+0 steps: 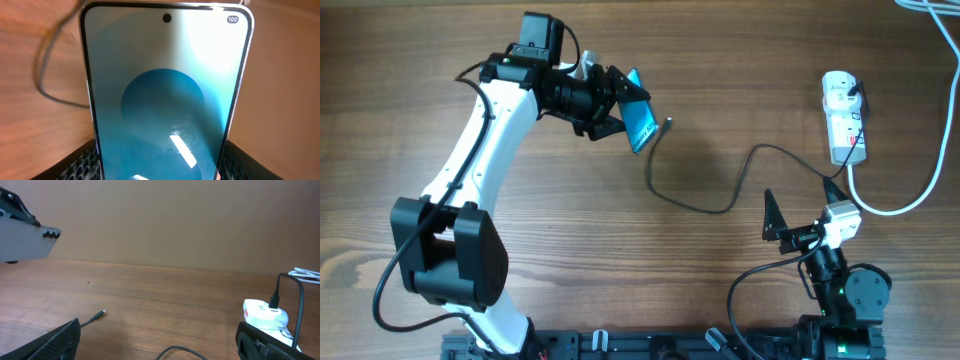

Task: Plug charger to phone and switch on socket
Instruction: 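Lift the phone with the left gripper and tilt it upright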

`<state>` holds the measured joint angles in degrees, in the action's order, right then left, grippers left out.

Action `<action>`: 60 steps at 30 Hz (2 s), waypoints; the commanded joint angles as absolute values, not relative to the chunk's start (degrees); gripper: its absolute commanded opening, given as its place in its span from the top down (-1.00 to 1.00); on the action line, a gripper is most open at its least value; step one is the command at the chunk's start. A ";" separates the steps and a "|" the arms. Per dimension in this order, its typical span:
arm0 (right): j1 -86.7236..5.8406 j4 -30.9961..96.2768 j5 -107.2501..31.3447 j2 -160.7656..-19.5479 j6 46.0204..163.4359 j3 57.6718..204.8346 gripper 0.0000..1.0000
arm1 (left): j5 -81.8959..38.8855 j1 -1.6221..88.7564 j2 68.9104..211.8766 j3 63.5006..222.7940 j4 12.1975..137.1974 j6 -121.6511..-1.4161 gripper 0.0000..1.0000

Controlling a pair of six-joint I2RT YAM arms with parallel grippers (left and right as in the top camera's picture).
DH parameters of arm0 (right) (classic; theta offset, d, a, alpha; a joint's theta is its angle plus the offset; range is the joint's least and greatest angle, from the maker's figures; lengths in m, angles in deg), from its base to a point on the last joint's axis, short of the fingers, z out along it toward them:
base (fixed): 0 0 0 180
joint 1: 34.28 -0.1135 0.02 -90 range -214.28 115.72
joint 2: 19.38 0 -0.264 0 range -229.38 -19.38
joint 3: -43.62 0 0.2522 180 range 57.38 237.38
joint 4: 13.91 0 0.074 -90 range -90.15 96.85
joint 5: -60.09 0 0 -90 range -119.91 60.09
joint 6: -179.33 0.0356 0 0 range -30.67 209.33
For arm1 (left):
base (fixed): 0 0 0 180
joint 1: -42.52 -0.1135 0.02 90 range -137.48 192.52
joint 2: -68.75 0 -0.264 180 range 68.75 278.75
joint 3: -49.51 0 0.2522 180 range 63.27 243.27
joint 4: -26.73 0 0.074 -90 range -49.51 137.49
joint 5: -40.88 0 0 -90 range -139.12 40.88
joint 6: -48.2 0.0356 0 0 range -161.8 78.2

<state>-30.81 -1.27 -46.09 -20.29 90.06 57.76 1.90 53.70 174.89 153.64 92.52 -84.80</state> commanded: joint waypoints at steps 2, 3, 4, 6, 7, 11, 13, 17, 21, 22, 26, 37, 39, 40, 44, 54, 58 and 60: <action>-31.10 -1.42 -45.37 -20.18 89.36 57.67 -0.99 | 11.52 53.57 172.86 153.62 92.35 -94.22 -0.27; -31.10 -1.42 -45.37 -20.18 89.36 57.67 -0.99 | 12.05 53.57 172.86 153.62 92.37 -95.66 -0.25; -31.10 -1.42 -45.37 -20.18 89.36 57.67 -1.00 | 12.35 53.57 172.86 153.62 92.37 -96.65 -0.23; -31.10 -1.42 -45.37 -20.18 89.38 57.67 -0.99 | 12.83 53.57 172.86 153.59 92.37 -99.84 -0.22; -31.10 -1.42 -45.37 -20.18 89.36 57.67 -0.99 | 12.85 53.57 172.86 153.59 92.37 -101.39 -0.22; -31.10 -1.42 -45.37 -20.18 89.34 57.67 -0.99 | 14.03 53.57 172.86 153.59 92.37 -106.24 -0.22; -31.10 -1.42 -45.37 -20.18 89.36 57.67 -0.99 | 15.48 53.57 172.86 153.59 92.37 -107.07 -0.22; -31.10 -1.42 -45.37 -20.18 89.34 57.67 -0.99 | 18.89 53.57 172.86 153.59 92.37 -107.25 -0.23; -31.10 -1.42 -45.37 -20.18 89.38 57.67 -1.00 | 20.83 53.57 172.86 153.59 92.35 -107.27 -0.22; -31.10 -1.42 -45.37 -20.18 89.36 57.67 -0.99 | 20.96 53.57 172.86 153.59 92.35 -107.64 -0.21; -31.10 -1.42 -45.37 -20.18 89.36 57.67 -0.99 | 20.96 53.57 172.86 153.59 92.35 -108.36 -0.21; -31.10 -1.42 -45.37 -20.18 89.36 57.67 -1.00 | 20.96 53.48 172.86 153.59 92.37 -108.34 -0.21; -31.10 -1.42 -45.37 -20.18 89.36 57.67 -0.99 | 20.96 53.48 172.86 153.59 92.37 -108.34 -0.21; -31.10 -1.42 -45.37 -20.18 89.34 57.67 -0.99 | 20.96 53.48 172.86 153.59 92.35 -108.34 -0.21; -31.10 -1.42 -45.37 -20.18 89.38 57.67 -0.99 | 20.96 53.48 172.86 153.59 92.35 -108.34 -0.22; -31.10 -1.42 -45.37 -20.18 89.36 57.67 -0.99 | 20.96 53.48 172.86 153.59 92.35 -108.34 -0.23; -31.10 -1.42 -45.37 -20.18 89.36 57.67 -0.99 | 20.96 53.48 172.86 153.59 92.37 -108.32 -0.24; -31.10 -1.42 -45.37 -20.18 89.36 57.67 -0.99 | 20.96 53.48 172.86 153.59 92.35 -108.27 -0.29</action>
<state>-30.81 -1.27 -46.09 -20.29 90.06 57.76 18.30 53.70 174.89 153.64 92.50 -107.95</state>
